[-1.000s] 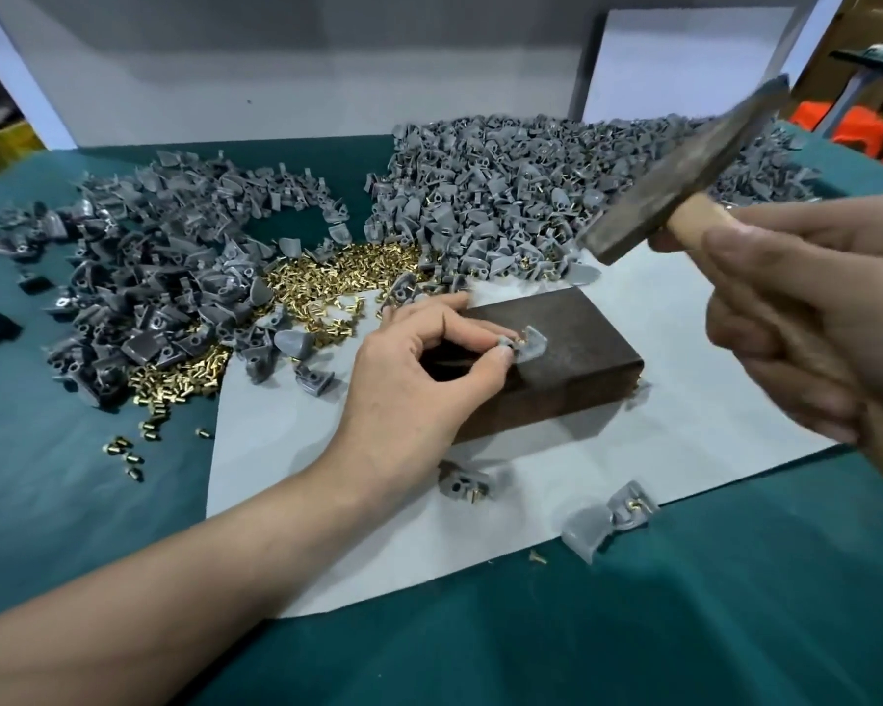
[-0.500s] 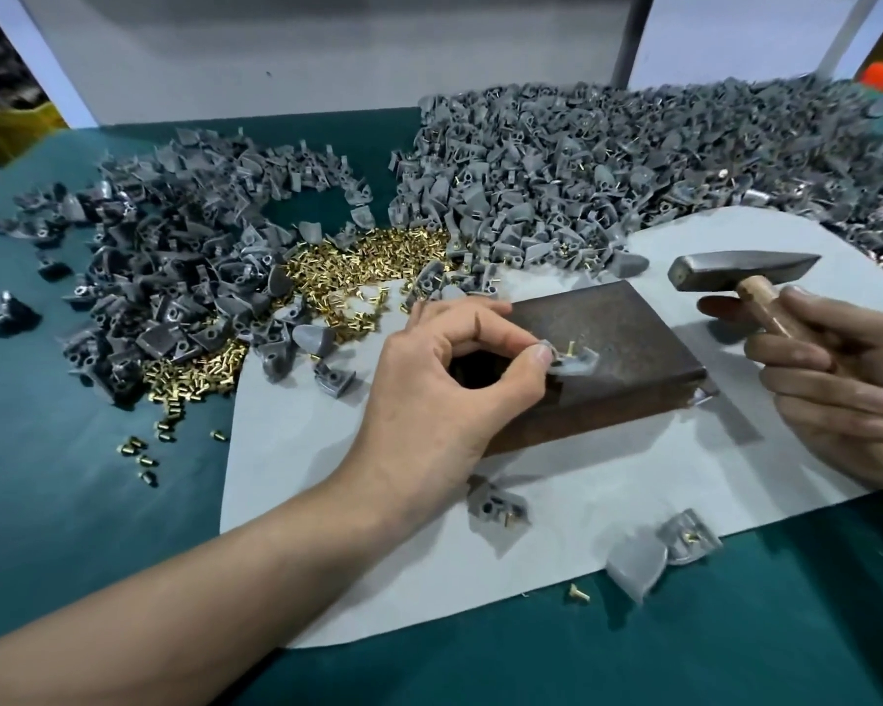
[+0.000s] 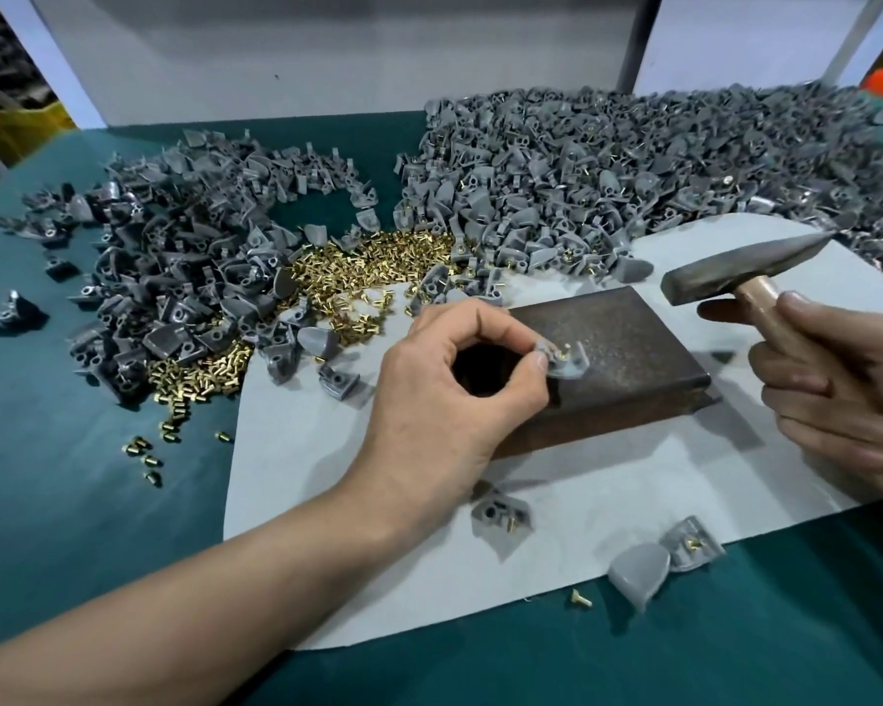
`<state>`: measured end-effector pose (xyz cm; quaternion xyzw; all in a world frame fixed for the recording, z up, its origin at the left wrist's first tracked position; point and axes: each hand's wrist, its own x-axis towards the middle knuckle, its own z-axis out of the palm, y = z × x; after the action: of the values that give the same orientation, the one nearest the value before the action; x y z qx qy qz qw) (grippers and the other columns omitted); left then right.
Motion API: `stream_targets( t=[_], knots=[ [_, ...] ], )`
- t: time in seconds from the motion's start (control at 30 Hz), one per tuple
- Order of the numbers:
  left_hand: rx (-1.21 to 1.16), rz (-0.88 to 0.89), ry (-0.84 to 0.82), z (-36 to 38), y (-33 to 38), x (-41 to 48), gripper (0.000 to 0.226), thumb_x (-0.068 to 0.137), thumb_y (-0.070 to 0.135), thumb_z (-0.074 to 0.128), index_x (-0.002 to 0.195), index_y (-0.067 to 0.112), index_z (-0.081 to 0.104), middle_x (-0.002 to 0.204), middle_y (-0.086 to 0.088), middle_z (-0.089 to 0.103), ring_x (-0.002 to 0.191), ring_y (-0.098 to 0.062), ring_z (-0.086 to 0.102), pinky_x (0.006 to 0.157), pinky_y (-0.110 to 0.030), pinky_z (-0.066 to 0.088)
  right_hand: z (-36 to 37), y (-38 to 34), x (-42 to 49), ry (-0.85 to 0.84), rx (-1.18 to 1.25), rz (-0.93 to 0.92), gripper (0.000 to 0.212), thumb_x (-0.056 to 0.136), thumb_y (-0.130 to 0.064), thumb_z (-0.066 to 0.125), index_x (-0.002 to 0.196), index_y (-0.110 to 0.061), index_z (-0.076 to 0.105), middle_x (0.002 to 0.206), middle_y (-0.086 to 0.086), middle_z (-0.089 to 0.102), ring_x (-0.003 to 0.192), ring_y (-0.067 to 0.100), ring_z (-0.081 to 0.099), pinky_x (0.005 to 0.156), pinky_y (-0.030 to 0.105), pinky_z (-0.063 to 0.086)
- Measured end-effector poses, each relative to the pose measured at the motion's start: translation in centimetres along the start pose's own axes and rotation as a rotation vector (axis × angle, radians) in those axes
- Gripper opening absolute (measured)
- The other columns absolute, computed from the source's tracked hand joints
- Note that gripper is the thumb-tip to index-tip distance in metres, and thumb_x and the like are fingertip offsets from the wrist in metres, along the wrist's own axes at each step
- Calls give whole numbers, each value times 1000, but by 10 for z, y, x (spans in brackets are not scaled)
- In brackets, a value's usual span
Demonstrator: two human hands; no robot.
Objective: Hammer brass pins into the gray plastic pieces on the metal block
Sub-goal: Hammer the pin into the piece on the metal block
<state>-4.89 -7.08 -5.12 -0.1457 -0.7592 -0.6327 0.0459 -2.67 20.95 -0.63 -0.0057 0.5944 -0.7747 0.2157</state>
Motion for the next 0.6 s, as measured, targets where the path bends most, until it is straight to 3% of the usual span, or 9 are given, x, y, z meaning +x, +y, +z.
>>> stream_targets(
  t=[0.03,0.1,0.17,0.27,0.4,0.6],
  knots=[
    [3,3,-1,0,0,-1,9,75,31,68,82,26,65,100,2,64,100,-14,59,84,-31,55,10,9,10,119,-68,-34,58,82,-46,62,113,1,48,55,9,36,27,16,26,37,19,33],
    [-1,-12,-2,1,0,-1,10,75,28,67,84,27,63,102,1,61,101,-21,58,80,-47,56,32,2,9,184,-315,-75,72,61,-60,75,109,-9,61,48,2,40,28,15,25,39,24,39],
    [57,1,18,2,1,0,9,74,27,66,82,27,62,99,5,60,102,-19,55,84,-48,53,54,-4,5,173,-507,-68,79,53,-76,73,107,-20,65,44,4,42,26,21,28,39,29,41],
    [143,33,50,2,1,3,7,72,27,66,76,28,61,95,15,58,108,-15,51,95,-43,43,93,-11,-3,172,-761,-113,80,64,-85,54,105,-16,60,44,9,41,18,26,35,37,23,40],
    [124,-18,72,3,-1,4,6,68,30,68,71,30,63,100,23,54,116,-10,48,104,-39,38,111,-21,2,281,-1044,-329,64,79,-71,40,101,-13,56,40,15,43,17,25,38,37,19,41],
    [91,-14,81,2,-1,4,7,66,30,71,66,28,64,106,26,53,120,-6,45,105,-28,32,120,-19,2,329,-1117,-314,52,80,-65,40,95,-19,57,40,18,46,17,24,39,37,14,38]
  ],
)
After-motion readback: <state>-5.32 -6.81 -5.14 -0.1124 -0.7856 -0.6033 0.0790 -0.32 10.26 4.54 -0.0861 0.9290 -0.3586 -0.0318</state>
